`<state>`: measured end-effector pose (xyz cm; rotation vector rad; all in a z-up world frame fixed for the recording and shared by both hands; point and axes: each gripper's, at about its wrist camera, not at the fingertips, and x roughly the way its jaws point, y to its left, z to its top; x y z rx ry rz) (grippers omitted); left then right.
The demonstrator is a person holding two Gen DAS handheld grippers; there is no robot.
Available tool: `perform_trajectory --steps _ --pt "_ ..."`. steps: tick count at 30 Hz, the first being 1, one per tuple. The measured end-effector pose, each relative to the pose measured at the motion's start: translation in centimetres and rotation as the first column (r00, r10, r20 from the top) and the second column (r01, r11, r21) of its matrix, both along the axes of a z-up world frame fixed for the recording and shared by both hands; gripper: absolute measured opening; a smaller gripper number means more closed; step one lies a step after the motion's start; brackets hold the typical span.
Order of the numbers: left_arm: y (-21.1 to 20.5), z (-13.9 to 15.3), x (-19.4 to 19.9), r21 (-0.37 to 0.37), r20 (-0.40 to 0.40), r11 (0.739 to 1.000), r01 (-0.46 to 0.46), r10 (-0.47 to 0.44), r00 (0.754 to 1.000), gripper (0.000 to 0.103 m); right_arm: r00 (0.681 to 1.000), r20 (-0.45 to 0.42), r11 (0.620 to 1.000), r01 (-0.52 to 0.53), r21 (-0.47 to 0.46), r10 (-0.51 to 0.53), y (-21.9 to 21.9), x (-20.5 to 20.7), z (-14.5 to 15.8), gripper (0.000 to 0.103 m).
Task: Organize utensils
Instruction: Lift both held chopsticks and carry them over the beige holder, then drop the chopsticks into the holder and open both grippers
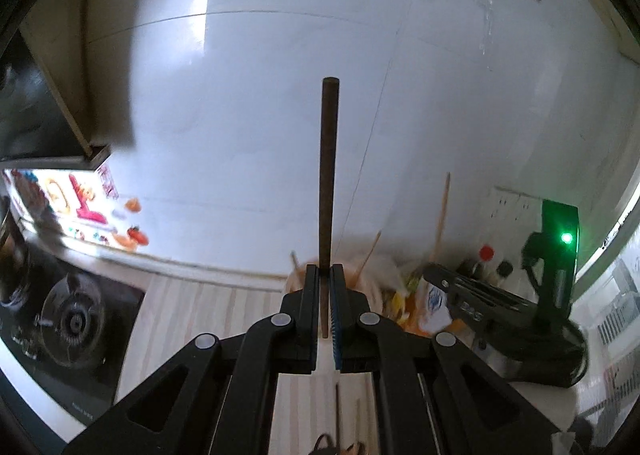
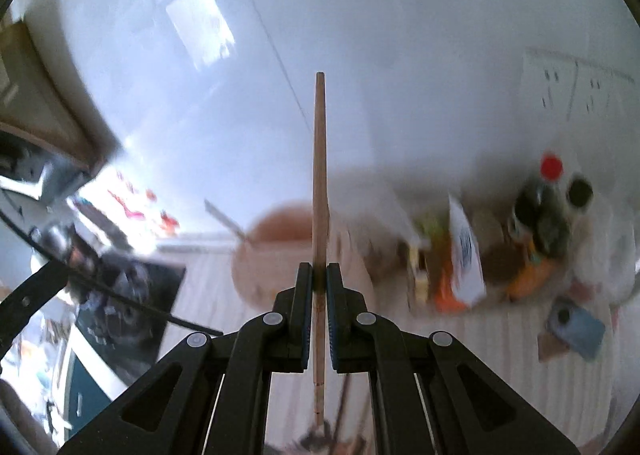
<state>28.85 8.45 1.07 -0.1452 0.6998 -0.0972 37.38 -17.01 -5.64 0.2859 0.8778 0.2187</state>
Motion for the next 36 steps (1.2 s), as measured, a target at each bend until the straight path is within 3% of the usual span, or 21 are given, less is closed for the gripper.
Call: perform_trajectory --steps 4,11,19,25,28,29,30,31,32,36 --pt "-1.3 -0.6 4.5 0.000 -0.032 1.000 -0.005 0.005 0.999 0.003 0.996 0.081 0.998 0.044 0.034 -0.047 0.1 3.5 1.5 0.007" --pt "-1.8 -3.8 10.9 0.018 -0.130 1.000 -0.010 0.012 0.991 0.002 0.978 0.176 0.994 0.102 0.043 -0.108 1.0 8.7 0.5 0.007" --pt "-0.8 -7.3 13.6 0.029 -0.225 0.999 -0.018 0.024 0.974 0.003 0.961 0.259 0.995 0.099 0.007 -0.098 3.2 12.2 -2.0 0.007" --pt "0.4 -7.3 13.1 -0.028 -0.255 0.999 -0.039 0.030 0.966 0.005 0.972 0.231 0.999 0.050 -0.020 -0.044 4.3 12.6 -3.4 0.007" --pt "0.5 -5.9 12.0 -0.021 -0.230 0.999 -0.049 0.043 0.972 0.014 0.980 0.197 1.000 0.018 -0.018 -0.015 4.2 11.9 -3.2 0.008" --pt "0.6 -5.5 11.5 -0.021 -0.218 0.998 -0.058 0.052 0.974 0.027 0.983 0.186 1.000 0.016 -0.016 -0.013 4.0 11.6 -3.0 0.009" --pt "0.9 -5.0 10.8 -0.012 -0.199 0.997 -0.070 0.066 0.978 0.038 0.983 0.181 1.000 0.013 -0.016 -0.009 3.8 11.2 -2.6 0.016" --pt "1.1 -4.6 10.0 -0.004 -0.178 0.997 -0.083 0.081 0.981 0.060 0.984 0.178 1.000 0.007 -0.012 -0.005 3.6 10.8 -2.3 0.026" --pt "0.9 -4.1 9.5 0.002 -0.159 0.995 -0.095 0.094 0.983 0.070 0.984 0.177 1.000 0.012 -0.009 -0.010 3.2 10.3 -2.0 0.030" --pt "0.8 -3.9 7.2 0.074 -0.106 0.989 -0.129 0.136 0.985 0.074 0.985 0.171 0.999 0.034 -0.017 -0.031 1.9 7.5 -0.7 0.036"
